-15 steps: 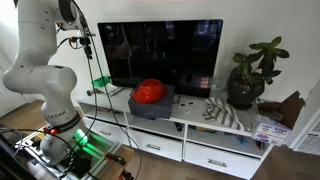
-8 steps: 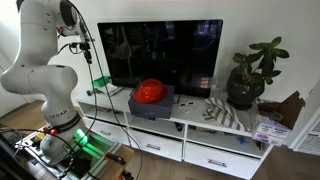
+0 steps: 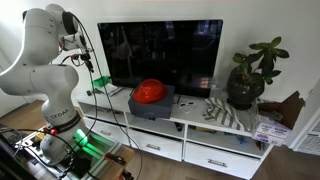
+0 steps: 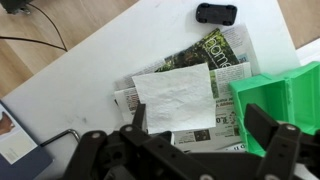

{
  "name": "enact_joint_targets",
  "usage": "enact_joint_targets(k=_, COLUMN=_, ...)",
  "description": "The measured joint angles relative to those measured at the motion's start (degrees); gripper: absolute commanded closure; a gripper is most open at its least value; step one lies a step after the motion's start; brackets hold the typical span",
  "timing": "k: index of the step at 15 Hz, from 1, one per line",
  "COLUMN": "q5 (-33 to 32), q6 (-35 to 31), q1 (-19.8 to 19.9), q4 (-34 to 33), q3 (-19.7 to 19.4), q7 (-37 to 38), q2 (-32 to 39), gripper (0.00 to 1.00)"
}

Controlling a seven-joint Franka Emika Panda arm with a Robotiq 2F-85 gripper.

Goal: Place the green box next to the blue box

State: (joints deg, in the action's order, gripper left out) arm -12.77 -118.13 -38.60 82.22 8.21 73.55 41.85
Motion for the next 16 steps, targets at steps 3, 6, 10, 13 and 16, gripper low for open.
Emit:
enact_joint_targets(k=3, q5=-1.54, q6=-6.49, q1=-2.14, q4=-1.47, q3=-3.33, q7=2.44, q2=4.03, gripper=0.00)
enact_joint_targets(k=6, q5=-2.00, q6=-11.46, q1=-3.16, q4=-3.55, q3=-5.26, q7=3.37, q2=7.73, gripper=0.00)
enact_joint_targets(k=10, q5=-2.00, q6=-12.22, q1=-3.17, q4=-5.10, q3=-5.40, q7=3.37, q2=9.27, gripper=0.00)
enact_joint_targets(k=13, q5=-1.82, q6=-12.34, q1=-3.12, q4=-5.28, q3=-5.39, q7=3.03, q2=9.34, gripper=0.00)
enact_joint_targets(k=16, q5=-1.72, q6=-13.70, q1=-2.65, q4=-6.39, q3=-5.40, q7=0.65, q2=11.08, gripper=0.00)
